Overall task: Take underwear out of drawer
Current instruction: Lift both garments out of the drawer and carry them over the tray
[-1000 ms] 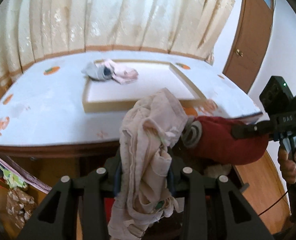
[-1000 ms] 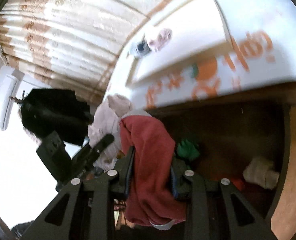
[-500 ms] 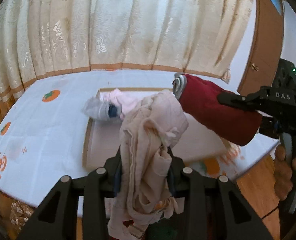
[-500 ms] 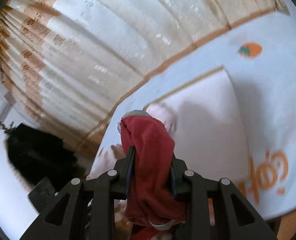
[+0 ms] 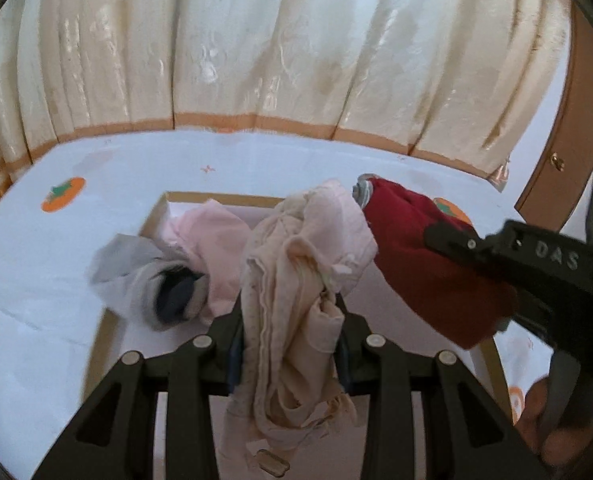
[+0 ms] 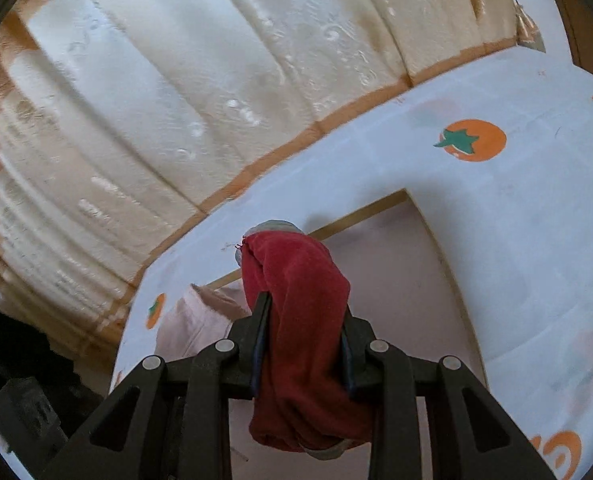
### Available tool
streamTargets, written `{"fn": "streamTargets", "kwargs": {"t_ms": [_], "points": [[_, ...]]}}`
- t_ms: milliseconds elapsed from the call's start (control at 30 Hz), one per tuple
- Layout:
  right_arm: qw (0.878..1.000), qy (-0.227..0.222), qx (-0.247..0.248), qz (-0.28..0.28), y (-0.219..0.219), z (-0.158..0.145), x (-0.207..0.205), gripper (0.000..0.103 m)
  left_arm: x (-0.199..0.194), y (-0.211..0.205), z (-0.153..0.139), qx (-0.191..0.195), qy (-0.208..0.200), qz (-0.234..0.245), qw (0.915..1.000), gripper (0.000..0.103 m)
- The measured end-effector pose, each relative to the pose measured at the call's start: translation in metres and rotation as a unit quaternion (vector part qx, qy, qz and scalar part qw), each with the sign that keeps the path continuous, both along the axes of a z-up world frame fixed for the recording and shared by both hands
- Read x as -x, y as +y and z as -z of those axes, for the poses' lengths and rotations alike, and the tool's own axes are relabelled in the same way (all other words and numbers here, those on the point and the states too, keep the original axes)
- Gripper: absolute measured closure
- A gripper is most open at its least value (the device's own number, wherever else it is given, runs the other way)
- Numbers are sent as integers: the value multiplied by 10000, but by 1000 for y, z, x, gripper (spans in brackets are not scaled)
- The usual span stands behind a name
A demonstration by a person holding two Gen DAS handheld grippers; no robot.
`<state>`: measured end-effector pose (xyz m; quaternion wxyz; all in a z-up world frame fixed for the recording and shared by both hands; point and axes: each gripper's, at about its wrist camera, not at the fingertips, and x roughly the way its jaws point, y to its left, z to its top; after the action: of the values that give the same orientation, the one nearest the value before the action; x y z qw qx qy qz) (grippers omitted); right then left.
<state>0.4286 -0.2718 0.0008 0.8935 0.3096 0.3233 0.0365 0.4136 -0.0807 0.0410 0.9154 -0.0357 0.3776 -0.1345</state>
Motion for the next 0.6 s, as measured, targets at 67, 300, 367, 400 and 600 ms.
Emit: {"fn": "streamTargets", "kwargs": {"t_ms": [67, 300, 367, 400, 600], "points": [[9999, 54, 121, 67, 0, 3, -7, 71, -7, -4, 2, 66, 27, -26, 10000, 68], [9989, 331, 253, 192, -1, 18, -26, 71, -34, -20, 11, 154, 289, -31, 9995, 68], [9986, 440, 210, 185, -3, 25, -32, 71, -38, -24, 14, 135, 322, -7, 9994, 67], [9984, 508, 182, 174, -4, 29, -36, 71, -38, -28, 14, 52, 283, 5, 9996, 66], [9980, 639, 4, -17, -3, 40, -44, 68, -44, -42, 24, -412, 348, 12, 9985, 34]]}}
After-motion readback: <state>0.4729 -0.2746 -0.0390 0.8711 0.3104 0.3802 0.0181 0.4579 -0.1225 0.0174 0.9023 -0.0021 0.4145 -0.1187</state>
